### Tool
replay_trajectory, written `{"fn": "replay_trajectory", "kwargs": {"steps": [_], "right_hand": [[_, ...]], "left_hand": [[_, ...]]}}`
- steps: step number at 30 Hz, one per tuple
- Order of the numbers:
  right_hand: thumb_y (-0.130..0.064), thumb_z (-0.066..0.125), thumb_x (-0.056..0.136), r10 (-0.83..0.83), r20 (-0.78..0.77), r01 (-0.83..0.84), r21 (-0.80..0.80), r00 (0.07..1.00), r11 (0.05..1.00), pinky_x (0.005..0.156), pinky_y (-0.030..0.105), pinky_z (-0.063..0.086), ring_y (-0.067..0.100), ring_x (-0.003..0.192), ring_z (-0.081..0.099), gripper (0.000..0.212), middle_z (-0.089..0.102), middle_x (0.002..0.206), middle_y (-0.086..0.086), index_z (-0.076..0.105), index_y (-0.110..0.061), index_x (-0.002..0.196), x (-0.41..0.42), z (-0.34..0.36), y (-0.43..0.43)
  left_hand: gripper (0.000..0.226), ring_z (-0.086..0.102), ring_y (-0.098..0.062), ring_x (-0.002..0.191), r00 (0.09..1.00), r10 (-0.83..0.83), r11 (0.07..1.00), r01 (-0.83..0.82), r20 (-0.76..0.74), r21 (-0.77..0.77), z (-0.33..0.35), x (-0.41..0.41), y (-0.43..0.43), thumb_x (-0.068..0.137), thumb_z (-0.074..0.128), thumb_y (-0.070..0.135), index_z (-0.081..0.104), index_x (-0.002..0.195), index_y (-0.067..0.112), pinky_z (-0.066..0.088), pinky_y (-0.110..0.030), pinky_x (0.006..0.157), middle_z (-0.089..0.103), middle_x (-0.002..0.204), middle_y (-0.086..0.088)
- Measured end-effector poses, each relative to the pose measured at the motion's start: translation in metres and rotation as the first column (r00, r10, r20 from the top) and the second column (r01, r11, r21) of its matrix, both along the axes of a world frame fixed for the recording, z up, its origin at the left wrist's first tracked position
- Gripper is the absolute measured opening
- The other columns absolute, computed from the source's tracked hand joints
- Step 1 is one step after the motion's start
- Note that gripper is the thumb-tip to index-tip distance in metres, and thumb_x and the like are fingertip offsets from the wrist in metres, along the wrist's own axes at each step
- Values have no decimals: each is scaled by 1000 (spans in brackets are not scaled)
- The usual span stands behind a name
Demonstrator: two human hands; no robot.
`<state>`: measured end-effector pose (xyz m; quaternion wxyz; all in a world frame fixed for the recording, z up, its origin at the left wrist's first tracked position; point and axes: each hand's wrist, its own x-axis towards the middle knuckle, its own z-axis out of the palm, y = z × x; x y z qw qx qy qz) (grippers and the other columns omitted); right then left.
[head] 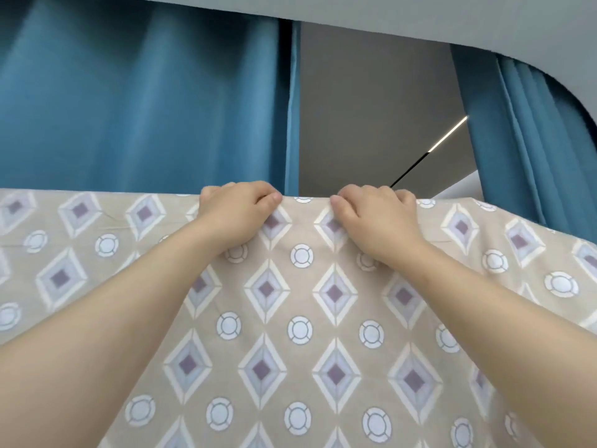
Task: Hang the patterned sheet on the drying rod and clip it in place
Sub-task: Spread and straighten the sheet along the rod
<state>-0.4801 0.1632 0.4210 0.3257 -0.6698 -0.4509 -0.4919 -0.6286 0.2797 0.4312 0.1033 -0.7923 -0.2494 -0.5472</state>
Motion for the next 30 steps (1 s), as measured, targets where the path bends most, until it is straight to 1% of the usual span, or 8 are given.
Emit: {"fn": "replay_trajectory", "kwargs": {"steps": [3, 6, 9, 11, 16, 22, 26, 30], "right_hand": [[-38, 18, 100, 86, 25, -84, -76, 996, 994, 93, 40, 24, 26, 109, 46, 37, 59, 106, 1, 53, -26, 97, -43, 3, 31], [-37, 17, 100, 19, 46, -17, -37, 999, 999, 93, 41, 25, 28, 109, 45, 38, 57, 107, 3, 51, -23, 100, -64, 2, 52], [-38, 17, 99, -19, -46, 19, 1, 999, 1000, 94, 41, 24, 27, 107, 45, 35, 60, 105, 2, 46, -25, 85, -68, 2, 59], [-38, 18, 98, -63, -109, 64, 5, 992, 998, 96, 41, 25, 28, 106, 45, 37, 62, 102, 2, 46, -23, 80, -71, 4, 61], [-29, 22, 93, -156, -252, 170, 32, 955, 985, 97, 42, 24, 29, 106, 44, 36, 54, 86, 4, 46, -19, 67, -85, 2, 68], [-43, 25, 98, -104, -78, 96, -108, 991, 990, 109, 57, 12, 25, 118, 38, 33, 50, 111, -2, 51, -36, 117, -145, -5, 108], [-41, 32, 98, -13, -61, 11, -27, 998, 1000, 109, 53, 12, 23, 117, 41, 28, 53, 107, -6, 54, -34, 113, -156, -7, 118], [-31, 36, 98, 130, -62, -128, 28, 990, 991, 100, 38, 24, 18, 103, 50, 22, 58, 87, -13, 58, -33, 97, -155, -1, 118]], "left_hand": [[27, 52, -19, 108, 998, 4, 997, 1, -63, 78, 2, -7, 0, 100, 27, 34, 54, 99, 33, 25, -33, 87, 63, 94, 10], [26, 50, -25, 95, 994, 14, 994, -3, -106, 111, 7, -27, 14, 101, 24, 30, 47, 92, 24, 27, -34, 81, 55, 89, 3], [28, 48, -22, 90, 993, 82, 991, -72, -86, 108, 4, -62, 49, 101, 20, 33, 43, 87, 27, 23, -35, 81, 53, 81, 7], [30, 48, -22, 93, 990, 137, 986, -133, -29, 102, -1, -90, 75, 100, 18, 35, 42, 84, 28, 23, -37, 86, 50, 78, 9], [31, 49, -20, 112, 994, 110, 992, -111, 19, 61, -10, -134, 109, 100, 22, 35, 52, 106, 31, 21, -39, 98, 63, 102, 6], [16, 53, -17, 100, 1000, -19, 998, 18, 11, 65, -9, -140, 108, 98, 33, 34, 47, 99, 29, 21, -35, 87, 63, 93, 10], [11, 53, -16, 102, 992, -116, 993, 117, -47, 13, -5, -160, 113, 96, 44, 32, 51, 100, 26, 27, -32, 92, 62, 103, 12], [6, 58, -13, 98, 973, -229, 972, 228, -24, -60, 1, -168, 112, 91, 55, 28, 59, 90, 25, 43, -36, 95, 62, 86, 17]]}}
